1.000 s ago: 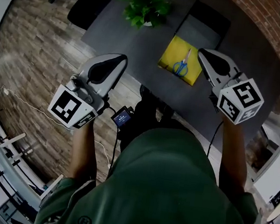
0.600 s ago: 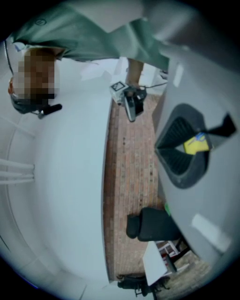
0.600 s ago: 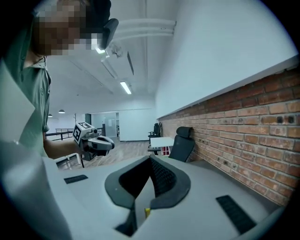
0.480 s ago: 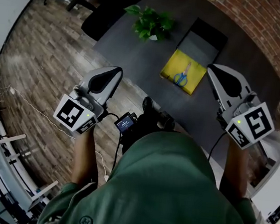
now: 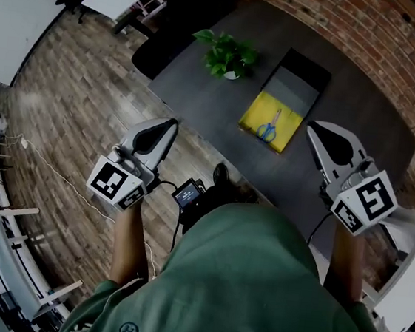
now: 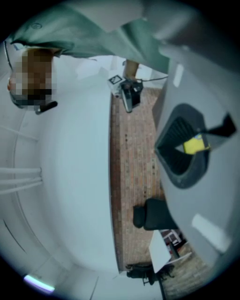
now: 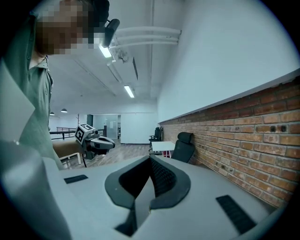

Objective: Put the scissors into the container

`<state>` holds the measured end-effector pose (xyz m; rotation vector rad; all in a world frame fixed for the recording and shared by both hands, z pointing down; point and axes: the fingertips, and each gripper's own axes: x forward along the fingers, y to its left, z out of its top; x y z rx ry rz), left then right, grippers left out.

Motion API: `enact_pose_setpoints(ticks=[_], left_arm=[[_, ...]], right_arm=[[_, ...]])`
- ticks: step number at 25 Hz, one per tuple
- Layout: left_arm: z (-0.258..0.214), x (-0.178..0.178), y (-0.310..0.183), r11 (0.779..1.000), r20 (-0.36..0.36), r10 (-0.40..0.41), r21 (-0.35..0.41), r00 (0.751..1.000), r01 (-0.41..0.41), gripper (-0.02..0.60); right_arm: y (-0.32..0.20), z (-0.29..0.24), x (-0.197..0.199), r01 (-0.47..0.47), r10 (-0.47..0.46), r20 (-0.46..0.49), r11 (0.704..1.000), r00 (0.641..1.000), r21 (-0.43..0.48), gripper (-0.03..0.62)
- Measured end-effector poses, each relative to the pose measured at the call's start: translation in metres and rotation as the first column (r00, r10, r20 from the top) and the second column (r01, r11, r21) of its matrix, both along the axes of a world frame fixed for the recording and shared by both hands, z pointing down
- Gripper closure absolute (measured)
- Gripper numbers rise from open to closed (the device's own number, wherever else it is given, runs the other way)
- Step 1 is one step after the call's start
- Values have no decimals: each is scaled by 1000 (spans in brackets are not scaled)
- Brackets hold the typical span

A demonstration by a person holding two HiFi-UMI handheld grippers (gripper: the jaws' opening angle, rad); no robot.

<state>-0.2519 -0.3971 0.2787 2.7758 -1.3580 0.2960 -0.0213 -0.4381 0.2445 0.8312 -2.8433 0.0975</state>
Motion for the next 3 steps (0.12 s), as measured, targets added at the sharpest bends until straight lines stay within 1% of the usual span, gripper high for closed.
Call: enact_pose_setpoints(ticks=[3], left_arm=[[2, 0, 10, 1000, 0, -10, -8, 1000, 10, 581]], right_arm=[[10, 4, 5, -3, 3, -4, 1000, 1000, -12, 589]])
